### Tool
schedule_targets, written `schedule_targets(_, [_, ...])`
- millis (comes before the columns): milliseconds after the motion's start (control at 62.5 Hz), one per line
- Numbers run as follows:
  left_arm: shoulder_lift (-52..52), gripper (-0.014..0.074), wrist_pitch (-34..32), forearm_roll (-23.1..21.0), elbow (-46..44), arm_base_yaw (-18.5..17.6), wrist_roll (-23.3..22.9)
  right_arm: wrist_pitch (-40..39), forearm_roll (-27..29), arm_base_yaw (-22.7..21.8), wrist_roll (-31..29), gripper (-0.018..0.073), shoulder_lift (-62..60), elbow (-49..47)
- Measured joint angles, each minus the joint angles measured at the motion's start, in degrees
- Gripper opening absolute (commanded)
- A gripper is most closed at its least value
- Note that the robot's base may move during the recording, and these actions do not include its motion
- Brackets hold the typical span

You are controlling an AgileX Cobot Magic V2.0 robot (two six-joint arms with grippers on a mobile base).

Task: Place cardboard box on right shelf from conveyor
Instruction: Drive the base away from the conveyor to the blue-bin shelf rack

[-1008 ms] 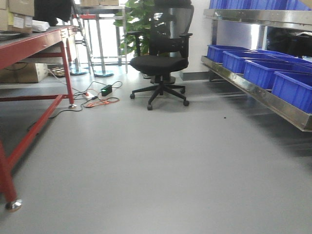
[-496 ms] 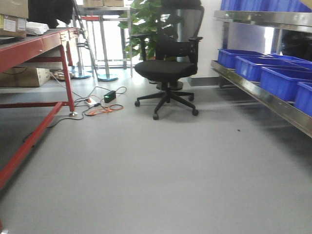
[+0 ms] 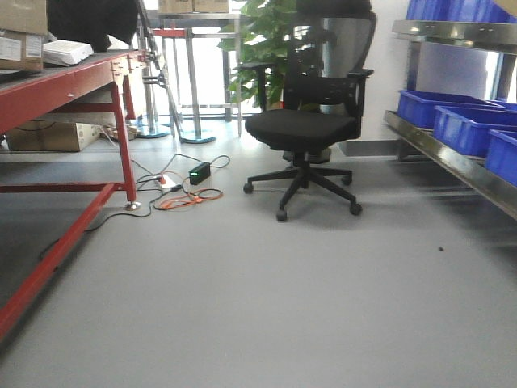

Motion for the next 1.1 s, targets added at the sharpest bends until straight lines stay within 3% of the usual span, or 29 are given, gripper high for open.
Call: schedule_targets(1104, [0.0,-0.0119,0.0,0.0,0.0,0.0,0.0,-0.1,0.0,0.0,0.0,0.0266,0.0,0.0])
